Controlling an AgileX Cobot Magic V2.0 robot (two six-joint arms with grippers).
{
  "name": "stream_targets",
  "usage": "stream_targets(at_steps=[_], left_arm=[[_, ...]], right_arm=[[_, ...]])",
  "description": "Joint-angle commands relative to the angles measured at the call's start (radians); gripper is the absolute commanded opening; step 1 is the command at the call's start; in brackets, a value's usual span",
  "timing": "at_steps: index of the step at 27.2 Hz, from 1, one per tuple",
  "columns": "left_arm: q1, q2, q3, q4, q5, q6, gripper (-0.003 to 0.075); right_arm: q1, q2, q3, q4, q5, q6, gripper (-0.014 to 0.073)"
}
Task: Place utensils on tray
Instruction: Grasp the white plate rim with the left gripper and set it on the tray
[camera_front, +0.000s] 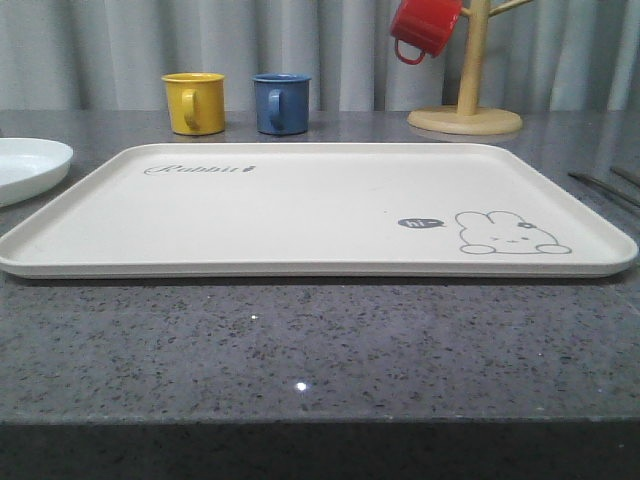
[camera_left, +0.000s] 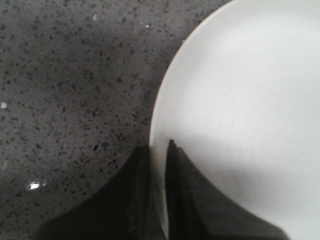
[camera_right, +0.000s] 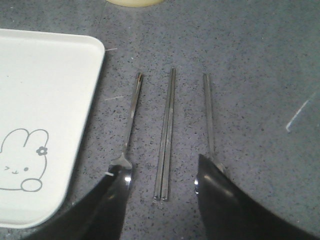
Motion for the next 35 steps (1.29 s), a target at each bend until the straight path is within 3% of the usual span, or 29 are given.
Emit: stream_targets(at_steps=[1,10,24,35], left_arm=[[-0.007,-0.044,-0.040,-0.018,-0.013,-0.001,-0.0018],[-0.037,-0.157,-0.174,-0.088,0.142,-0.001,-0.0018],[-0.414,-0.121,-0.191,-0.107,0.224,-0.001,-0.0018],[-0.499,0.017,-0.189,-0.132,0.218,-0.001,-0.0018]], right_arm=[[-0.002,0.003,-0.034,-0.013,-0.068,-0.006,0.0370],[-0.002,0.003,-0.034,-0.013,-0.067,-0.006,0.0370],[-0.002,0.003,-0.034,-0.013,-0.067,-0.006,0.0370],[-0.002,0.003,-0.034,-0.013,-0.067,-0.006,0.0370]])
